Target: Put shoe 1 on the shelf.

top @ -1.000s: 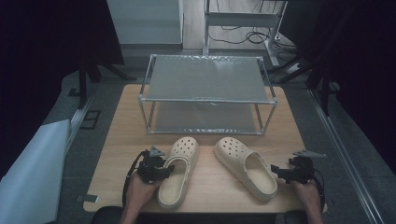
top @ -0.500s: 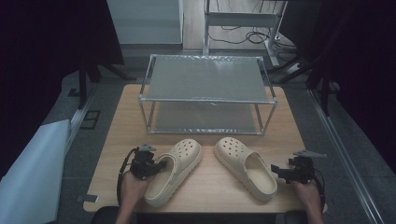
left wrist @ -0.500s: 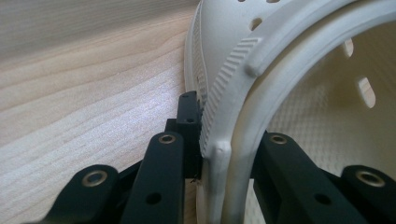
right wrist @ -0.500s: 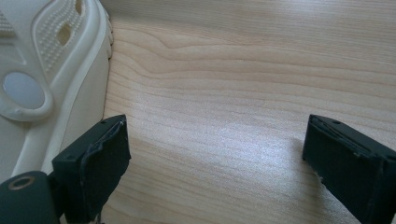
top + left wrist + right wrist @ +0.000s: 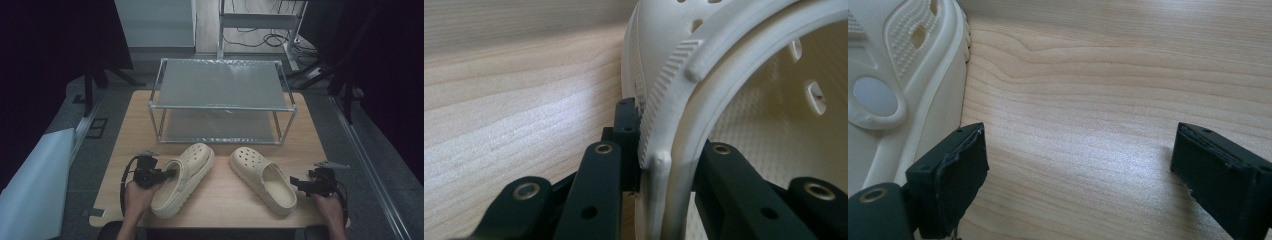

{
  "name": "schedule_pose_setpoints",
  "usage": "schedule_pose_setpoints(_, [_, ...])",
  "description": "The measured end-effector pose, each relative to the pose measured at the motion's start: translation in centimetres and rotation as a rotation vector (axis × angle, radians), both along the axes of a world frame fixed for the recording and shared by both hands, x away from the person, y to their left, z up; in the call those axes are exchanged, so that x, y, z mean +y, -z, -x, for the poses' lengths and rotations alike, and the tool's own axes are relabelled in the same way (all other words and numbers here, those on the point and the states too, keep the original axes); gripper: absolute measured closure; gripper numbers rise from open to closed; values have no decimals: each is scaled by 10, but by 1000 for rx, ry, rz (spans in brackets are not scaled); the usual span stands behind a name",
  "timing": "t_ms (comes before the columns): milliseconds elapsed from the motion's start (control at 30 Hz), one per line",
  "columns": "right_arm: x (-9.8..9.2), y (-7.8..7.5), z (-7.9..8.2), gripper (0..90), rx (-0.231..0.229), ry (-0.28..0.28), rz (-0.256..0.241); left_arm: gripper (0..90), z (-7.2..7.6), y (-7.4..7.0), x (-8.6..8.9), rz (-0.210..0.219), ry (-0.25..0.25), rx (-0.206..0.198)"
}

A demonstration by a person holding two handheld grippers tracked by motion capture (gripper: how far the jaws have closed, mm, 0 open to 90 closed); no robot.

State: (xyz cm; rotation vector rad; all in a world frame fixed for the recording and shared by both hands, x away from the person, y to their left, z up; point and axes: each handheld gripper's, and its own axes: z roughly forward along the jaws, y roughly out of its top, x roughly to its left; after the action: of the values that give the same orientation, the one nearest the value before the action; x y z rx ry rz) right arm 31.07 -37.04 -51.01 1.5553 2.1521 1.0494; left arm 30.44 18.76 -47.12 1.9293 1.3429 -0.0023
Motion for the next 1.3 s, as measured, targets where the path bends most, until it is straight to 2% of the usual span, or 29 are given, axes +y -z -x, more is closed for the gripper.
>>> schedule_pose_setpoints(200, [-1,0,0,80,2,-1,-3,771,-3,-10,5,45,-6,11])
schedule_pose_setpoints(400, [-1,0,0,81,3,2,-6,771,-5,-22,10,57,-9,8])
schedule_pose_setpoints(533, [-1,0,0,80,4,2,-5,770,-6,-31,15,88,-11,17])
schedule_pose_setpoints(633, [-1,0,0,78,4,2,-5,770,-7,-37,17,96,-8,19])
schedule_pose_setpoints(867, [0,0,0,36,-3,-2,-6,769,-9,-52,24,128,-4,17])
schedule_pose_setpoints(1000, [0,0,-1,0,-2,4,1,769,-10,-60,27,154,-5,21])
schedule_pose_setpoints(1300, [1,1,-1,0,1,7,23,769,-16,-81,34,181,-7,18])
